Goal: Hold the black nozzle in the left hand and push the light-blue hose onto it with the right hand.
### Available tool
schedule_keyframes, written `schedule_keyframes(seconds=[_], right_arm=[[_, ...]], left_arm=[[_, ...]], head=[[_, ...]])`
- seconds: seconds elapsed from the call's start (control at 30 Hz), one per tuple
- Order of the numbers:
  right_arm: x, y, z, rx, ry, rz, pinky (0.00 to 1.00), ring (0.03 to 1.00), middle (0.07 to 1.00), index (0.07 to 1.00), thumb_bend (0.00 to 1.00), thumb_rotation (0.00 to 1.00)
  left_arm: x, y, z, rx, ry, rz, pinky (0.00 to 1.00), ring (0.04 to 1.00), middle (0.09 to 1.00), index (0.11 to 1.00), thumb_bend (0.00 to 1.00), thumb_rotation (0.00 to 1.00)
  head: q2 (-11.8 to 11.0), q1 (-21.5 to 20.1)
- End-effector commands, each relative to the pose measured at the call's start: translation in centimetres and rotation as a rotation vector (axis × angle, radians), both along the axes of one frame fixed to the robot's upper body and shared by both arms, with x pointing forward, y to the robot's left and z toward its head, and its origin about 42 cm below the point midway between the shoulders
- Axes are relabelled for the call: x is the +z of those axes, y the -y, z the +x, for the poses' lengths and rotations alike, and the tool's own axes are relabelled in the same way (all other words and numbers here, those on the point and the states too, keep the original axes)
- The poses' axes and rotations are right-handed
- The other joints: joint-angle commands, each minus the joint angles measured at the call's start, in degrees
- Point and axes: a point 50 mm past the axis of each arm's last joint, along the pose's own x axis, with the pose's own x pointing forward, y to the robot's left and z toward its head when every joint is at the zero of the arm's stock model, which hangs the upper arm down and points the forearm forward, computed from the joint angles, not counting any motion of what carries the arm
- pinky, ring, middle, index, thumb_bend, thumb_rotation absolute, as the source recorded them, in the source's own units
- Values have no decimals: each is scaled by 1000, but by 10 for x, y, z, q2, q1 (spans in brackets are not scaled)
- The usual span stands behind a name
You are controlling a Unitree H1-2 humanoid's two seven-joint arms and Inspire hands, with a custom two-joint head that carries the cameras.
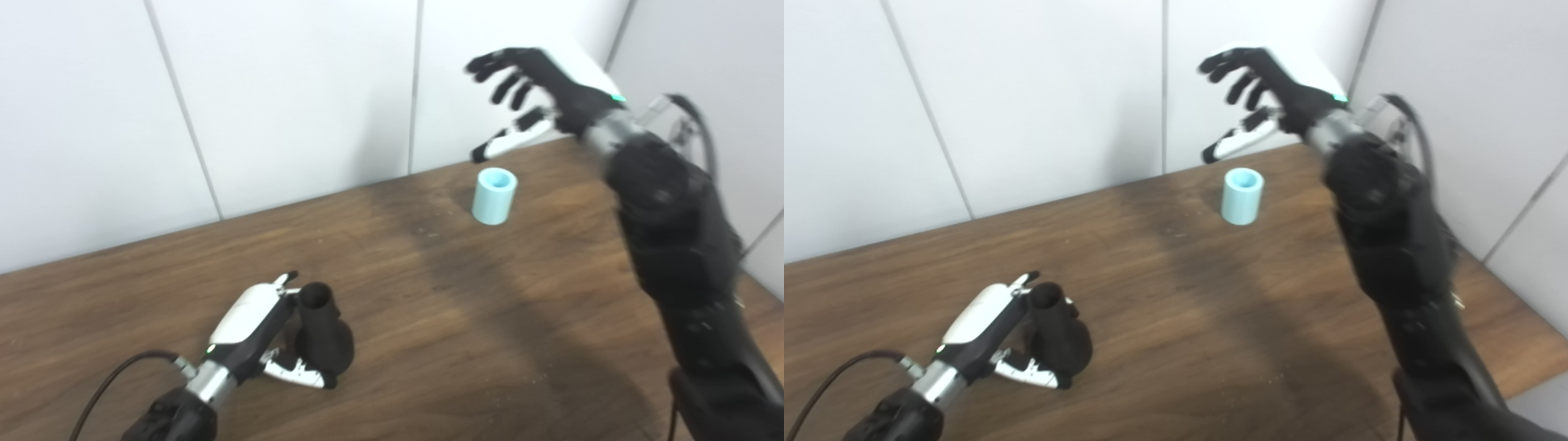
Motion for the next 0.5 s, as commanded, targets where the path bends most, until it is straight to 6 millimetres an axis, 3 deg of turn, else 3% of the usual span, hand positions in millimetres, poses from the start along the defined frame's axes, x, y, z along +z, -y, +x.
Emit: schedule_keyframes(seconds=[0.0, 0.23, 0.47], right_arm=[[34, 6, 6, -55, 50, -65, 574, 635, 753, 746, 799, 76], [40, 27, 39, -146, -78, -104, 549, 706, 785, 768, 809, 57], [36, 36, 51, -164, -137, -99, 583, 724, 798, 779, 827, 67]], left_arm=[[-40, -39, -7, 56, -120, 168, 1000, 601, 458, 492, 527, 0], [-41, -48, -6, 49, -129, 169, 1000, 602, 459, 492, 527, 0], [-42, -48, -7, 45, -131, 174, 1000, 604, 463, 490, 527, 0]], head=[[-3, -7], [-7, -14], [-7, -15]])
